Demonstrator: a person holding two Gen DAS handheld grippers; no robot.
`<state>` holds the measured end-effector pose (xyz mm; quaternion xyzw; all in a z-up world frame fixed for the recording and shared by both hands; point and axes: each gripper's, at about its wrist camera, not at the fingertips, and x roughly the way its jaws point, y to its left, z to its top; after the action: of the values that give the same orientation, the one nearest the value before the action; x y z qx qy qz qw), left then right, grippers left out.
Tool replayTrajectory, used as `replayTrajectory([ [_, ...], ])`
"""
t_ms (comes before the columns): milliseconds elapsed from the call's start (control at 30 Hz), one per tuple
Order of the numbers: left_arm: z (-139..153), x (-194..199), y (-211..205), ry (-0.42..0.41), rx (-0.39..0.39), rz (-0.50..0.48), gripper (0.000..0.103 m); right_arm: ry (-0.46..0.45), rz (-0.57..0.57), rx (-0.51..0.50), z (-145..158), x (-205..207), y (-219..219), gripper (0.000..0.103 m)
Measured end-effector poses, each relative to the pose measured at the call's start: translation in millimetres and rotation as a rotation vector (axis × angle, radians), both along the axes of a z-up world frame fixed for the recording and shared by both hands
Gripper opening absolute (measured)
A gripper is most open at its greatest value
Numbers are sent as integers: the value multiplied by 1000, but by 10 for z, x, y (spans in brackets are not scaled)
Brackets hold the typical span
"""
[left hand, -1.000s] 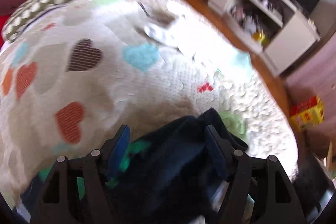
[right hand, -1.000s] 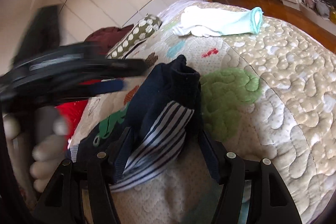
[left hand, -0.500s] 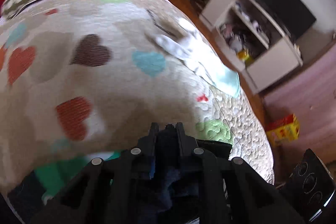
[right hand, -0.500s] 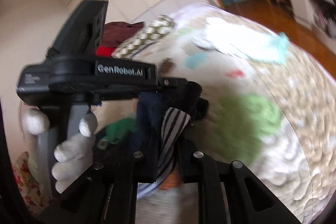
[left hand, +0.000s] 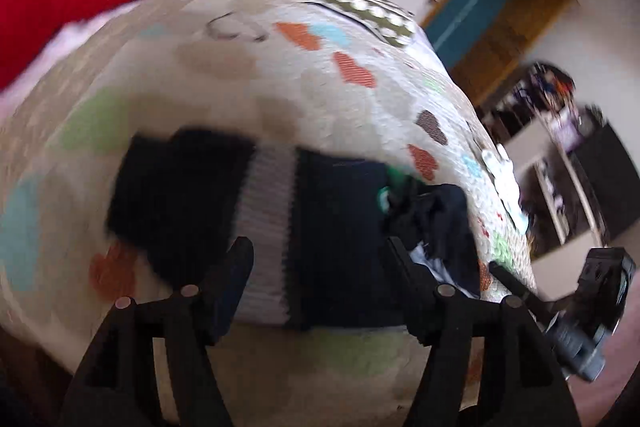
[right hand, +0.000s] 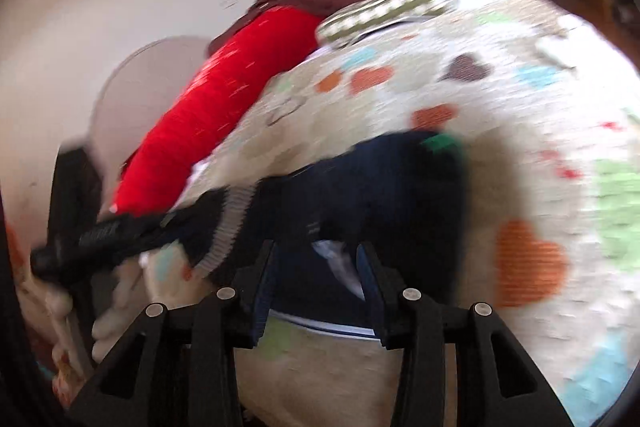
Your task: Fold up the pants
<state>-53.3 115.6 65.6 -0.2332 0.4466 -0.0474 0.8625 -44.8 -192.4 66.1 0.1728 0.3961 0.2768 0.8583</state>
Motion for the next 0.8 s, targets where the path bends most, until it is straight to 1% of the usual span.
replayTrajectory([
  [33,-38,-49,52,4,-16,13,66,1,-35,-19,41,15,-59,39],
  [67,-66,-88,71,2,-14,19,66,6,-69,-38,71,20,-101,30],
  [133,-85,-136,47,-7,44,38,66,26,-132,-67,125,111,-157,21],
  [167,-78,-177,60,-15,88,58,66,30,-142,-74,142,229,-68,21],
  [200,-75,-219,102,-17,95,73,66,37,-145,-80,143,276,-35,21],
  [233,-80,-256,142,-17,74,75,66,47,-138,-84,114,349,51,21],
  [267,-100,-293,231,-12,15,74,66,57,-126,-90,71,428,157,21],
  [333,-138,-303,327,0,-25,89,66,67,-102,-104,-14,558,362,21],
  [400,-158,-342,416,8,-10,114,66,85,-85,-129,-143,606,562,23],
  [467,-176,-395,486,6,23,134,66,185,-58,-153,-443,828,768,30],
  [500,-178,-417,503,5,32,138,66,193,-68,-146,-506,855,774,30],
  [533,-184,-446,538,1,45,149,66,176,-76,-123,-496,851,748,34],
  [567,-194,-463,568,2,52,158,66,190,-59,-112,-485,866,730,34],
  [633,-217,-490,636,6,49,176,66,197,-38,-130,-405,845,690,35],
  [667,-232,-496,677,7,41,185,66,187,-38,-140,-342,806,675,35],
  [700,-246,-498,710,9,36,191,66,158,-41,-144,-252,721,648,35],
  [733,-261,-503,749,12,30,203,66,135,-39,-140,-177,634,637,40],
  [767,-283,-506,796,18,21,219,66,113,-29,-132,-108,547,637,50],
  [800,-301,-502,823,24,12,230,66,101,-18,-124,-72,505,661,55],
])
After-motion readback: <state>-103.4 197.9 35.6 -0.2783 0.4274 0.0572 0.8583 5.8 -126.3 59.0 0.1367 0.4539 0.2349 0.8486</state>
